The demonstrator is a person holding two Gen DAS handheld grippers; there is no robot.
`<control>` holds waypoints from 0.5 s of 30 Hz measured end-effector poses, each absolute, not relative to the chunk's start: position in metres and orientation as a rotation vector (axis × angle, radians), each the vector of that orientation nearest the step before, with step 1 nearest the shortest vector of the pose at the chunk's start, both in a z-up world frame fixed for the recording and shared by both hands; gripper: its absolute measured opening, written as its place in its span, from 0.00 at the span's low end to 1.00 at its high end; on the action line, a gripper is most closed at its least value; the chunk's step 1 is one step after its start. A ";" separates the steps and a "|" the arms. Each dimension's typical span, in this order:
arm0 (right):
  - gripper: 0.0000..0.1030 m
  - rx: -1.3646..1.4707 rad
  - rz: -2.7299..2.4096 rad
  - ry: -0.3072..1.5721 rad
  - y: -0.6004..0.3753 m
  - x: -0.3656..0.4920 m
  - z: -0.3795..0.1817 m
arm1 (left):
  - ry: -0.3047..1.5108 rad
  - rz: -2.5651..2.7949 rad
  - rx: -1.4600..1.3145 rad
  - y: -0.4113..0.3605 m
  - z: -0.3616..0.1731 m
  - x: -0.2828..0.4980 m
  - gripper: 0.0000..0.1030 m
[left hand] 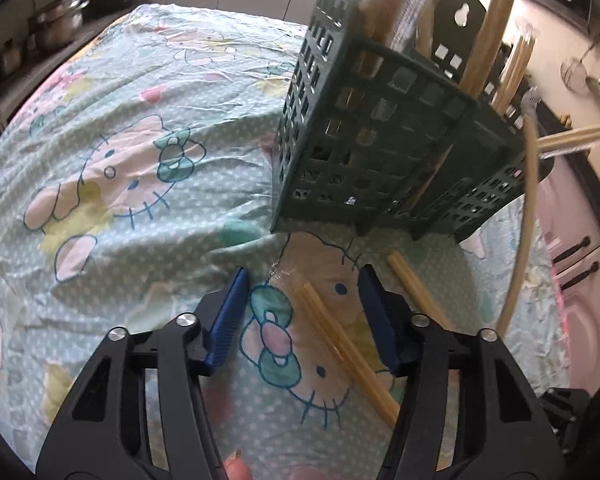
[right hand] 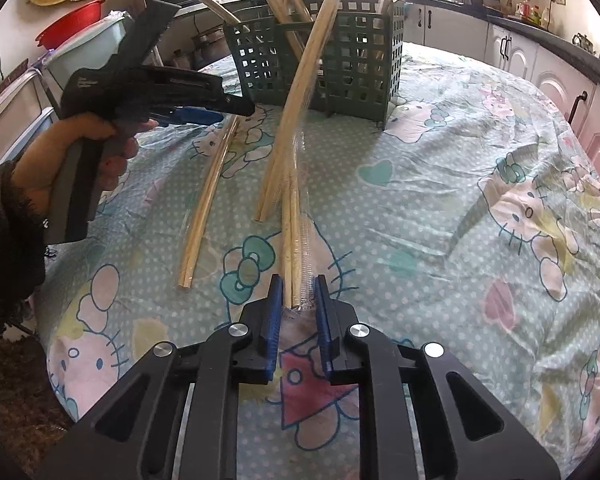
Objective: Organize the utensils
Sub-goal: 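Lower the left tool onto a chopstick and close while the right tool closes on another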
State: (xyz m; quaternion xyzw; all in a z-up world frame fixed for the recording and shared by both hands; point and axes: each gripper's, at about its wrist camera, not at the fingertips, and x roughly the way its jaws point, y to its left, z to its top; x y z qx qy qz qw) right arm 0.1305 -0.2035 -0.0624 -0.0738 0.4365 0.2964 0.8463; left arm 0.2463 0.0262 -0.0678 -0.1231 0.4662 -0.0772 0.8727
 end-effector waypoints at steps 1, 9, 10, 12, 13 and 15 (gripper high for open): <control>0.09 -0.154 0.625 0.923 -0.205 0.130 -0.062 | 0.975 -0.153 -0.243 0.025 -0.068 0.247 0.40; 0.06 -0.120 0.611 0.951 -0.228 0.125 -0.058 | 0.980 -0.126 -0.207 0.030 -0.069 0.249 0.16; 0.06 -0.118 0.603 0.952 -0.232 0.124 -0.056 | 0.980 -0.128 -0.212 0.031 -0.069 0.249 0.14; 0.05 -0.118 0.589 0.950 -0.238 0.121 -0.052 | 0.981 -0.143 -0.235 0.037 -0.069 0.248 0.09; 0.05 -0.118 0.579 0.945 -0.242 0.120 -0.049 | 0.980 -0.150 -0.246 0.041 -0.070 0.248 0.08; 0.05 -0.115 0.566 0.938 -0.249 0.120 -0.043 | 0.976 -0.168 -0.272 0.049 -0.069 0.248 0.04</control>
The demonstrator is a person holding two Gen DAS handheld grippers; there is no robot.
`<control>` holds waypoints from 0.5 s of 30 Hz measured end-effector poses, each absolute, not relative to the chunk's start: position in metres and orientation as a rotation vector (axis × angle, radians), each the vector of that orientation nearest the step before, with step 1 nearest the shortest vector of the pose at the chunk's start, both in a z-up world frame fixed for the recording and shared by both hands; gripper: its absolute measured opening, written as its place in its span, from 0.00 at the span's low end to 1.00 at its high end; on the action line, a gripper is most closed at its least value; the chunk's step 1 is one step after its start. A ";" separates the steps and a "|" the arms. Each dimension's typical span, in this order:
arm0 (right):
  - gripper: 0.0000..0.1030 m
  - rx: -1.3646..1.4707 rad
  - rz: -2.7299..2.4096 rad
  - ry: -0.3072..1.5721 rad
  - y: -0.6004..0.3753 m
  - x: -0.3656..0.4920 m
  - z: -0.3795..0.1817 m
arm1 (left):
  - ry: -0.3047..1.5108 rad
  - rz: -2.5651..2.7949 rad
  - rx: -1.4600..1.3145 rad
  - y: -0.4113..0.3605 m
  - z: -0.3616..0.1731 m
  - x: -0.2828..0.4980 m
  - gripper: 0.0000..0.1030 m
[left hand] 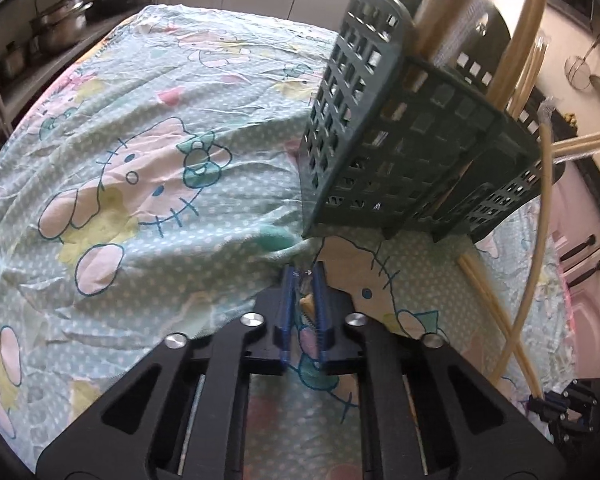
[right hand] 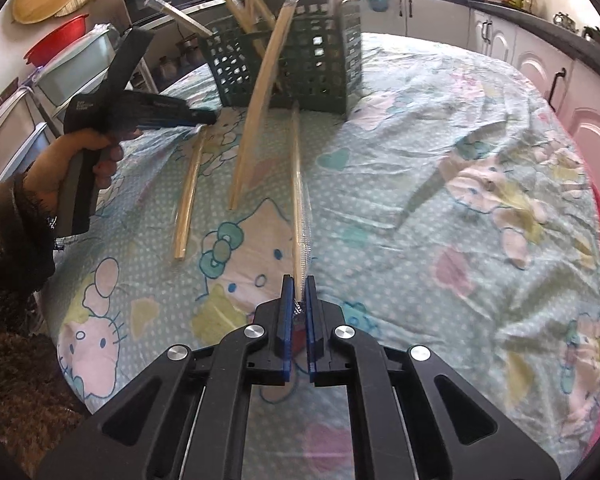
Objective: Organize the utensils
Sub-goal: 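Lower the left tool onto a chopstick and close while the right tool closes on another, then lift the held chopsticks with both tools and carry them above the caddy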
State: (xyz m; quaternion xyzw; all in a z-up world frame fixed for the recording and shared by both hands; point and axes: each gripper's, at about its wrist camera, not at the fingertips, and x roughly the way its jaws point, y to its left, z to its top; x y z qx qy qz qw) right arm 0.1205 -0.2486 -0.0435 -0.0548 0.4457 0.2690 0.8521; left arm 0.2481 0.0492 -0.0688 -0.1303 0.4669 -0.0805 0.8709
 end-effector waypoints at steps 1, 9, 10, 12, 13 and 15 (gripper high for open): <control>0.05 -0.114 0.557 0.932 -0.253 0.119 -0.039 | 0.971 -0.180 -0.288 0.053 -0.069 0.247 0.04; 0.05 -0.145 0.504 0.855 -0.269 0.107 -0.001 | 0.870 -0.245 -0.367 0.073 -0.042 0.220 0.02; 0.05 -0.149 0.502 0.847 -0.270 0.106 0.003 | 0.851 -0.256 -0.373 0.076 -0.036 0.216 0.01; 0.05 -0.161 0.493 0.822 -0.273 0.104 0.014 | 0.820 -0.269 -0.376 0.075 -0.023 0.208 0.01; 0.05 -0.163 0.493 0.809 -0.272 0.103 0.020 | 0.800 -0.281 -0.377 0.074 -0.014 0.201 0.01; 0.05 -0.171 0.495 0.785 -0.271 0.102 0.030 | 0.762 -0.294 -0.375 0.075 -0.004 0.194 0.01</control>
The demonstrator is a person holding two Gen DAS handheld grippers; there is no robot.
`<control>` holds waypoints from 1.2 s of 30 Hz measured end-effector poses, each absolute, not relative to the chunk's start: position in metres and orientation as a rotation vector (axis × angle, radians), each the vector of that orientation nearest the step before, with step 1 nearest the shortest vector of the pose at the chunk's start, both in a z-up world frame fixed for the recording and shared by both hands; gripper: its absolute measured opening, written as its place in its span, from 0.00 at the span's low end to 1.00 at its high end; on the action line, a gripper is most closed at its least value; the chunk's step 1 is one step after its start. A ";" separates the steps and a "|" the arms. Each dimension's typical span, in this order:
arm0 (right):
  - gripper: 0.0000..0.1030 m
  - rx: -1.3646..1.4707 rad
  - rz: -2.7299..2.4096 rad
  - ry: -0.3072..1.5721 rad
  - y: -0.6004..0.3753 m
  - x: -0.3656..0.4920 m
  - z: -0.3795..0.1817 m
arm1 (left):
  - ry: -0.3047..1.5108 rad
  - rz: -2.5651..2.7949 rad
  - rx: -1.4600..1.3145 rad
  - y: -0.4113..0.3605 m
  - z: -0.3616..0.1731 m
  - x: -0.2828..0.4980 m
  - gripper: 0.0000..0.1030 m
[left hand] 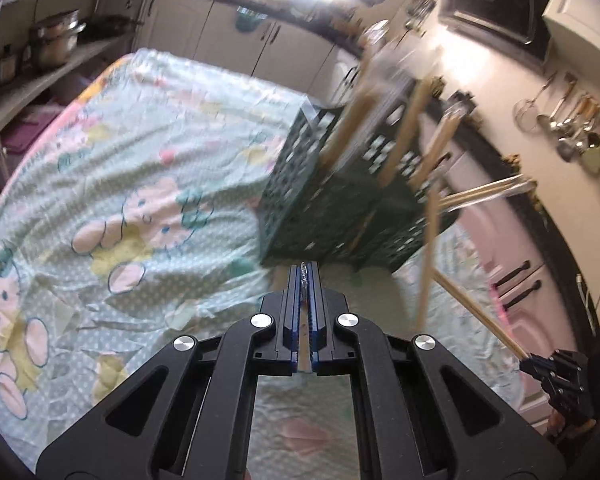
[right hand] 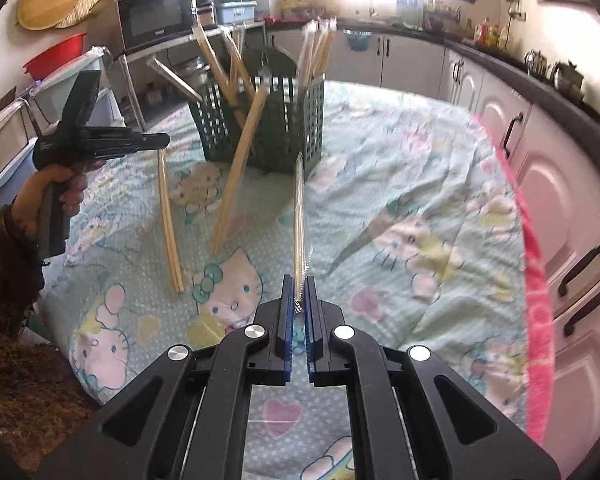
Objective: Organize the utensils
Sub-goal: 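Lift the held chopsticks with both tools and carry them above the caddy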
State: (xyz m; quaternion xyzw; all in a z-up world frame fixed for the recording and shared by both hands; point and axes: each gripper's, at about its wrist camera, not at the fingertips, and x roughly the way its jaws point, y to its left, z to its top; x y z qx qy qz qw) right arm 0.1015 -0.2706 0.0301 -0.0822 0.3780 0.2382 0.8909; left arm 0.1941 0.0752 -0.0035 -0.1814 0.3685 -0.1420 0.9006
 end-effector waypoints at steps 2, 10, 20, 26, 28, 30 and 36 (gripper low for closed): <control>0.05 -0.189 0.496 0.758 -0.267 0.102 0.039 | 0.721 -0.305 -0.368 0.074 0.012 0.188 0.01; 0.05 -0.245 0.500 0.653 -0.267 0.082 0.080 | 0.555 -0.348 -0.342 0.060 0.074 0.162 0.01; 0.05 -0.281 0.545 0.579 -0.257 0.084 0.120 | 0.405 -0.369 -0.297 0.050 0.138 0.153 0.01; 0.05 -0.304 0.593 0.603 -0.241 0.104 0.132 | 0.325 -0.350 -0.264 0.046 0.173 0.154 0.01; 0.05 -0.311 0.608 0.617 -0.234 0.113 0.135 | 0.297 -0.338 -0.248 0.044 0.184 0.157 0.01; 0.05 -0.312 0.626 0.641 -0.228 0.121 0.137 | 0.265 -0.322 -0.230 0.043 0.194 0.160 0.01; 0.05 -0.323 0.666 0.758 -0.206 0.152 0.137 | 0.216 -0.293 -0.222 0.041 0.211 0.176 0.01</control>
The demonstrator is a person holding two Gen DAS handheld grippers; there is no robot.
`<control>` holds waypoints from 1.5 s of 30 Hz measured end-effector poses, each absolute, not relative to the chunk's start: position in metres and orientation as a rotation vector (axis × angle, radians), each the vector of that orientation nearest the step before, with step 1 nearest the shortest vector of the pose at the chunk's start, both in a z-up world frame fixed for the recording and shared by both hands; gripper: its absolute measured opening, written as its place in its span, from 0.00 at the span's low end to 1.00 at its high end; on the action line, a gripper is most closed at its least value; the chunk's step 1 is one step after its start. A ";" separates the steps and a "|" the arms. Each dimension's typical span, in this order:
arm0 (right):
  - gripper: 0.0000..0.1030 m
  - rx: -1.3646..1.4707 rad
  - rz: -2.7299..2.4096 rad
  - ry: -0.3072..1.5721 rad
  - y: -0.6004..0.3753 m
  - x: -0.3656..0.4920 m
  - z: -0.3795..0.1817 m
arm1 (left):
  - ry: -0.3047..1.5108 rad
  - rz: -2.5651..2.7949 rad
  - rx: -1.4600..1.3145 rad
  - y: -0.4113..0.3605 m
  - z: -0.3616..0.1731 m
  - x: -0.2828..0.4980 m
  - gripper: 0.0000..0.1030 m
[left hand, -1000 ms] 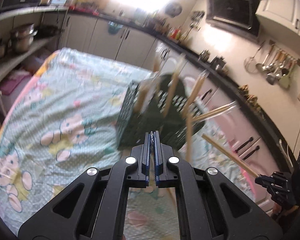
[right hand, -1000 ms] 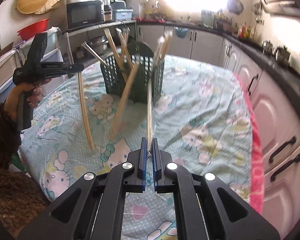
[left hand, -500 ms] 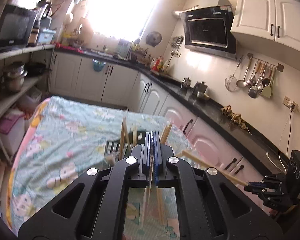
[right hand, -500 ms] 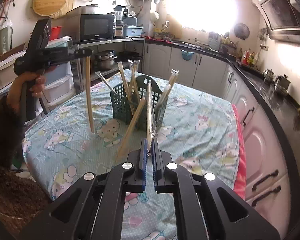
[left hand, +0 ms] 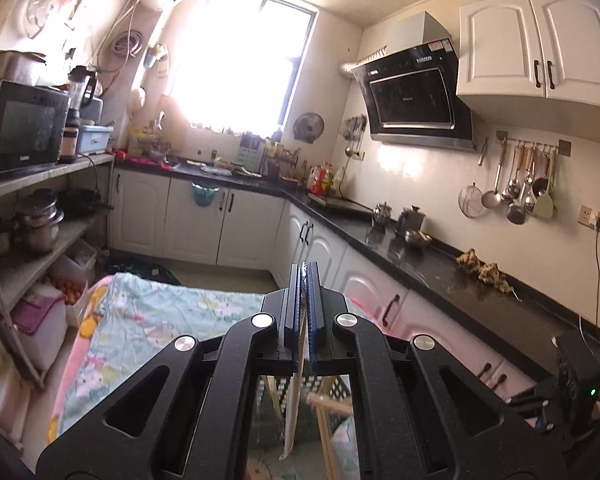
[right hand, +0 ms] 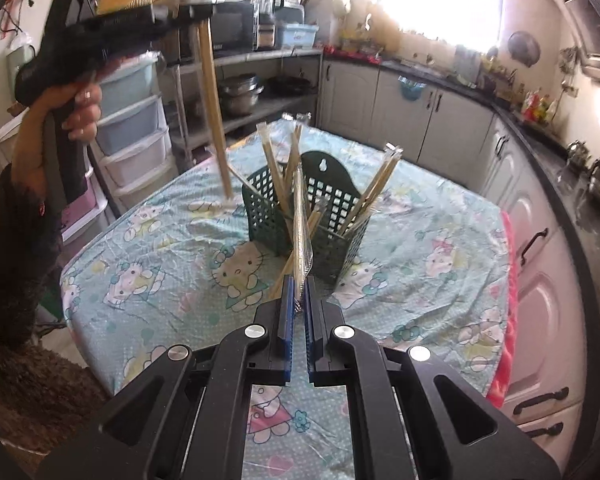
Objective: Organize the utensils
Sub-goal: 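Lift the held chopsticks with both tools and carry them above the caddy, then lower the chopsticks into the caddy and open both tools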
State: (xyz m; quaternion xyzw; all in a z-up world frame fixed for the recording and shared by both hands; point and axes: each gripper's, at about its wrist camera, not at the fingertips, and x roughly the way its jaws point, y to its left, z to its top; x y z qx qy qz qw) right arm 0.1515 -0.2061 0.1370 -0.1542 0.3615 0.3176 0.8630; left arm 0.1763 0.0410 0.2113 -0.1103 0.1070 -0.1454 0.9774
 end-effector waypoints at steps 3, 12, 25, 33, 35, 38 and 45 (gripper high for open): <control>0.05 -0.338 0.658 0.810 -0.195 0.164 0.134 | 0.194 -0.276 -0.216 0.040 0.215 0.183 0.01; 0.05 -0.341 0.652 0.859 -0.177 0.189 0.133 | 0.164 -0.222 -0.191 0.039 0.217 0.202 0.01; 0.06 -0.274 0.652 0.775 -0.158 0.227 0.164 | 0.151 -0.204 -0.202 0.044 0.204 0.221 0.01; 0.06 -0.231 0.662 0.703 -0.142 0.249 0.186 | 0.153 -0.199 -0.179 0.044 0.202 0.234 0.01; 0.06 -0.227 0.656 0.693 -0.136 0.256 0.190 | 0.157 -0.194 -0.174 0.044 0.201 0.238 0.01; 0.06 -0.219 0.656 0.690 -0.128 0.266 0.195 | 0.166 -0.186 -0.166 0.044 0.198 0.245 0.01; 0.06 -0.200 0.653 0.708 -0.114 0.294 0.199 | 0.183 -0.183 -0.148 0.041 0.188 0.257 0.01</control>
